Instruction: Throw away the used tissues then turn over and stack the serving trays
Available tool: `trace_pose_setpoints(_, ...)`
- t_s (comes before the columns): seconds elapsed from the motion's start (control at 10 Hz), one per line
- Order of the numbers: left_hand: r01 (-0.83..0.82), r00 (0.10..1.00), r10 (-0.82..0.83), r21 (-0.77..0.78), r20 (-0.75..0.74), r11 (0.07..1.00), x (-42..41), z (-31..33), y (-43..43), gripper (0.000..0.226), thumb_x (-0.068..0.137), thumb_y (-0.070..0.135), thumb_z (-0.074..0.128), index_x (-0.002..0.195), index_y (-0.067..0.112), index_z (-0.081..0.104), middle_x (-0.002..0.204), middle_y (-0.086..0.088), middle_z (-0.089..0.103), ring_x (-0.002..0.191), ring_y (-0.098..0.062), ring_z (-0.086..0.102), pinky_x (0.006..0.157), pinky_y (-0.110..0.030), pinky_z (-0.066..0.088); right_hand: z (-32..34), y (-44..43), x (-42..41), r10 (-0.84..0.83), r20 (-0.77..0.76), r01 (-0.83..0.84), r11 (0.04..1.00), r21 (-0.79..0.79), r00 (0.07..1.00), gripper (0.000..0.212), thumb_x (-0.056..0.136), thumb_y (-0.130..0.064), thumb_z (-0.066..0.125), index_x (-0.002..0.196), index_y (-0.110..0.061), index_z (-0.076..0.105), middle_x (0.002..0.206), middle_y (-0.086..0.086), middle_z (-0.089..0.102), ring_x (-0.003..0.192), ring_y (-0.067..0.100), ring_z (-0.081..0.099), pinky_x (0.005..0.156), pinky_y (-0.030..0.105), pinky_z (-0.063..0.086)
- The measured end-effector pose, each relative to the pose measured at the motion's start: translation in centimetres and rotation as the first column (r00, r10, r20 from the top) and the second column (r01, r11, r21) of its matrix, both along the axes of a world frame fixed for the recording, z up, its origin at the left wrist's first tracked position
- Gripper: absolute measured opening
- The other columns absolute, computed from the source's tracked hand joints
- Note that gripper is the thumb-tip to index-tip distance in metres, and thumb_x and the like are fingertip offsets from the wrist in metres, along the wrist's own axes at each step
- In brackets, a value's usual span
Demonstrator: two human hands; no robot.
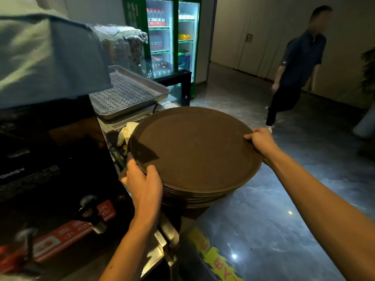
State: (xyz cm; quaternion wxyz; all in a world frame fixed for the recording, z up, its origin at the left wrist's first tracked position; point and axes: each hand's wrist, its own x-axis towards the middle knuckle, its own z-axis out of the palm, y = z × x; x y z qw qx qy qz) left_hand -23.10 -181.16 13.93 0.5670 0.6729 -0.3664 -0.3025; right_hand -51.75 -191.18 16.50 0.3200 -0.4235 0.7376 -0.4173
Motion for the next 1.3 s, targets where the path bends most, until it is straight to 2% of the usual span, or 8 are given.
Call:
trace_pose_setpoints(0.3,-0.082,0.996,0.077,0.096,0.052,0.992,-0.4,-0.1,-0.3,0.013,0.090,0.011,0.046,0.100,0.015,0.053,0.097,-0.008,0.053,0.117,-0.035,0.043,0.090,-0.043,0.043,-1.7,-3.6,0.4,0.104,-0.174,-0.113,0.993,-0.042,0.979,0.037,0.090,-0.008,0.059,0.063,-0.015,0.035,0.061,0.009,0.041,0.056,0.023,0.043,0.052,0.033,0.031)
trace_pose_setpoints(0.4,-0.091,0.993,0.082,0.111,0.079,0.990,-0.6,0.2,-0.2,0.017,0.090,0.011,0.045,0.104,0.014,0.053,0.091,-0.002,0.048,0.119,-0.035,0.041,0.094,-0.046,0.043,-2.0,-3.9,0.3,0.100,-0.203,-0.115,0.991,-0.062,0.974,0.030,0.086,-0.010,0.062,0.065,-0.011,0.040,0.064,0.015,0.045,0.060,0.026,0.048,0.057,0.037,0.037)
trace_pose_setpoints(0.7,-0.007,0.975,-0.023,0.130,0.222,0.991,0.3,0.4,0.0,0.018,0.095,0.017,0.046,0.110,0.009,0.052,0.106,-0.009,0.052,0.119,-0.036,0.042,0.096,-0.046,0.040,-2.4,-3.2,0.3,0.105,-0.210,-0.121,0.991,-0.063,0.972,0.013,0.079,-0.011,0.055,0.068,-0.008,0.048,0.066,0.016,0.046,0.062,0.027,0.047,0.057,0.040,0.037)
trace_pose_setpoints(0.8,0.052,0.965,-0.085,0.137,0.248,0.989,0.5,0.7,0.7,0.034,0.097,0.021,0.048,0.126,0.004,0.049,0.120,-0.016,0.053,0.125,-0.036,0.040,0.098,-0.045,0.038,-2.2,-0.8,1.0,0.085,-0.198,-0.101,0.992,-0.070,0.976,0.017,0.083,-0.007,0.048,0.084,0.003,0.063,0.074,0.017,0.059,0.067,0.030,0.055,0.058,0.036,0.040)
trace_pose_setpoints(0.9,0.107,0.950,-0.142,0.137,0.277,0.985,0.1,0.5,1.1,0.054,0.097,0.021,0.049,0.146,0.003,0.034,0.141,-0.020,0.045,0.135,-0.036,0.034,0.108,-0.046,0.034,-1.9,1.1,1.4,0.082,-0.183,-0.097,0.992,-0.078,0.980,0.019,0.089,-0.006,0.044,0.092,-0.003,0.063,0.079,0.012,0.061,0.069,0.024,0.055,0.057,0.034,0.040)
trace_pose_setpoints(1.0,0.265,0.918,-0.293,0.136,0.266,0.955,0.9,1.2,2.9,0.076,0.098,0.025,0.051,0.157,0.004,0.007,0.161,-0.019,0.019,0.149,-0.033,0.018,0.120,-0.044,0.022,-1.6,5.6,3.3,0.028,-0.166,-0.048,0.991,-0.121,0.986,0.018,0.096,-0.012,0.041,0.099,-0.009,0.059,0.082,0.007,0.059,0.074,0.022,0.058,0.059,0.034,0.044)
trace_pose_setpoints(1.1,0.376,0.897,-0.395,0.129,0.196,0.918,1.8,1.5,4.0,0.082,0.098,0.029,0.052,0.157,0.008,-0.001,0.166,-0.013,0.007,0.152,-0.030,0.011,0.122,-0.044,0.019,-1.5,8.4,4.9,-0.004,-0.171,-0.018,0.991,-0.129,0.985,0.023,0.097,-0.016,0.041,0.109,-0.007,0.059,0.093,0.011,0.062,0.087,0.031,0.061,0.071,0.039,0.049)
trace_pose_setpoints(1.3,0.648,0.740,-0.645,0.051,0.191,0.760,4.6,2.8,7.3,0.079,0.099,0.030,0.051,0.157,0.008,0.003,0.165,-0.011,0.011,0.151,-0.026,0.016,0.121,-0.037,0.018,-1.3,15.7,11.0,-0.083,-0.205,0.052,0.987,-0.154,0.975,0.031,0.095,-0.023,0.047,0.122,-0.013,0.058,0.113,0.015,0.066,0.102,0.035,0.060,0.088,0.049,0.050)
